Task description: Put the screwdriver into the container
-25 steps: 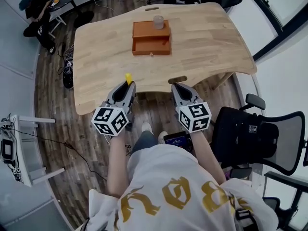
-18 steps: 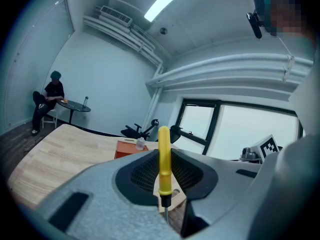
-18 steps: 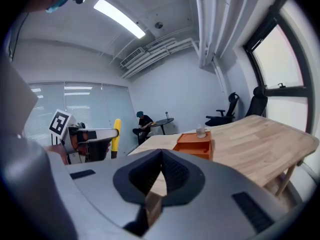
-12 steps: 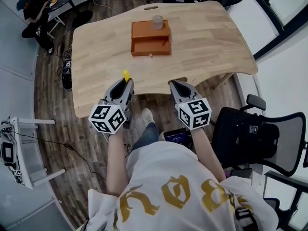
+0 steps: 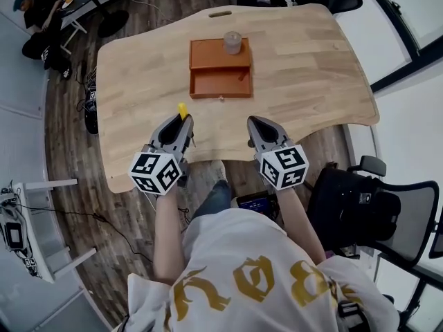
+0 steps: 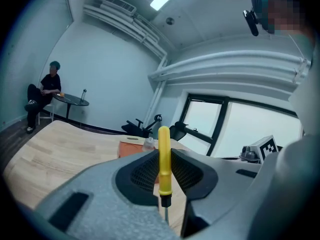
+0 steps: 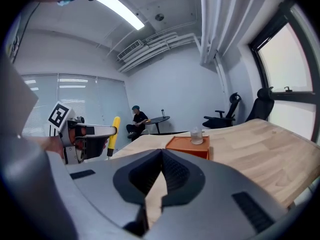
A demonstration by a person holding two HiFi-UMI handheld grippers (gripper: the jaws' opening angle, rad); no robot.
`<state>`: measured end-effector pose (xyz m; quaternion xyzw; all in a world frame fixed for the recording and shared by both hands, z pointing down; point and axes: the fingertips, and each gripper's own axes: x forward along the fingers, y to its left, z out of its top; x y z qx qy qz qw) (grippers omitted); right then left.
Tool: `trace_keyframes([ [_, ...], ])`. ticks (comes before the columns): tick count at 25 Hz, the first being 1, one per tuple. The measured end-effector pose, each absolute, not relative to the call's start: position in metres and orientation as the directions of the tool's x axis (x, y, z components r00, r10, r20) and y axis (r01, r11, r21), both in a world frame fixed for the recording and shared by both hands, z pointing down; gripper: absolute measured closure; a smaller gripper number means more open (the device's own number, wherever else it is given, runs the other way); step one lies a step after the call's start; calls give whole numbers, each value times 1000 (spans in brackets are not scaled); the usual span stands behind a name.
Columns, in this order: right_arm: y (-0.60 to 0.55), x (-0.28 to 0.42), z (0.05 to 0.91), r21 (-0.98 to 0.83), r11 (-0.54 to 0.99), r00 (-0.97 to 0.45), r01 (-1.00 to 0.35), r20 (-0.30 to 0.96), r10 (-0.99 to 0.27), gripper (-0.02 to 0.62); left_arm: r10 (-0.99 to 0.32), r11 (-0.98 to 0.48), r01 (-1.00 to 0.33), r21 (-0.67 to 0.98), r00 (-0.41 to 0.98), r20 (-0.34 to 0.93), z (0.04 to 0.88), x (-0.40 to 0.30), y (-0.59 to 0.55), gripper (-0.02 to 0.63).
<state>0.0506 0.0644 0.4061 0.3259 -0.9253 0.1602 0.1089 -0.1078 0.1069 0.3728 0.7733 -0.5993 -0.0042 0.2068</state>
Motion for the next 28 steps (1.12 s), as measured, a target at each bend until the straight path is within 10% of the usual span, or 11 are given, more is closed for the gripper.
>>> trace_keyframes([
  [28,-87,-2,438,-228,608,-643,-760,401,-653,584,-807,-375,-868,327,479,345,426,-158,-89,531],
])
